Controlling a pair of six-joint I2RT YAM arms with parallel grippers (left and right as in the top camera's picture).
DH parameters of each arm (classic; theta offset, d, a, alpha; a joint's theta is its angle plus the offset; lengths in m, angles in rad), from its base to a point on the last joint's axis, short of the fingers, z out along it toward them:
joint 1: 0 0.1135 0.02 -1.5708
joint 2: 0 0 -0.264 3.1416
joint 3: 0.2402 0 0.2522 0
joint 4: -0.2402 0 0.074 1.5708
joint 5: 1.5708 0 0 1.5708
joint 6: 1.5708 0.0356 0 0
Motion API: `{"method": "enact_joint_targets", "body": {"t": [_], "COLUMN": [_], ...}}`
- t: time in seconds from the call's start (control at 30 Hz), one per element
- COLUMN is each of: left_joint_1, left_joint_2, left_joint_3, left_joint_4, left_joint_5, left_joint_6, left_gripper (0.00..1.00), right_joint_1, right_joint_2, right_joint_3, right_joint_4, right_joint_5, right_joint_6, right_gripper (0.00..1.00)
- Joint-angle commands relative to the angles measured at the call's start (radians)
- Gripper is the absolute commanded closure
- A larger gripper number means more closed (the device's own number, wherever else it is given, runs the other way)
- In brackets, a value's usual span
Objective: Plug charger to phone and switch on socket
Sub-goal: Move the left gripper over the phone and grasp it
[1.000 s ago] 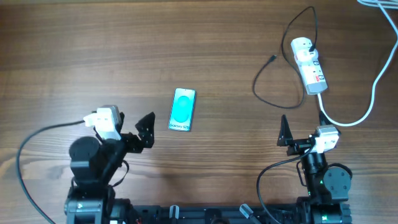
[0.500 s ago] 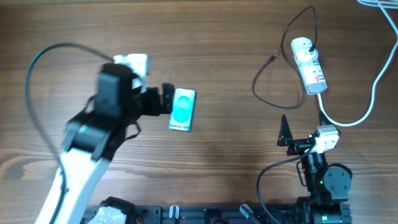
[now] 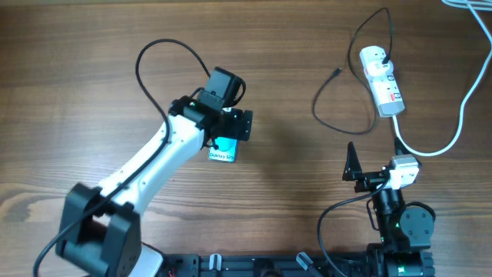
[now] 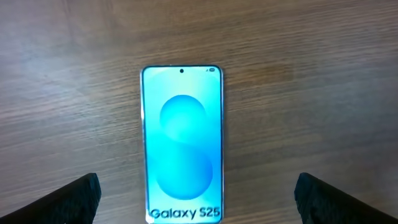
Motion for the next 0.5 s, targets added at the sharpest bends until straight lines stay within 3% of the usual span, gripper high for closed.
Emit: {"method": "enact_joint_targets", "body": {"t": [0.0,0.2,0.47], "left_joint_1": [-0.004,-0.004,0.001], "left_joint_2": [0.099,0.244,0.335], "left_joint_3": [0.015,0.015,0.01], "left_joint_4": [0.031,0.044,0.045], "left_joint_5": [0.011,0.065,0.052], "left_joint_6": [-0.055,-0.119,-0.049], "left_gripper": [0.0,0.0,0.0], "right_joint_1": [0.003,0.003,0.003], "right_joint_2": [-0.005,-0.005,-0.005], "right_joint_3": [-0.002,-0.002,-0.002], "right_joint_4": [0.005,0.005,0.005], "right_joint_5": [0.006,0.006,0.006], "right_joint_6": [-0.002,-0.002,-0.002], "right_gripper": [0.0,0.0,0.0]}}
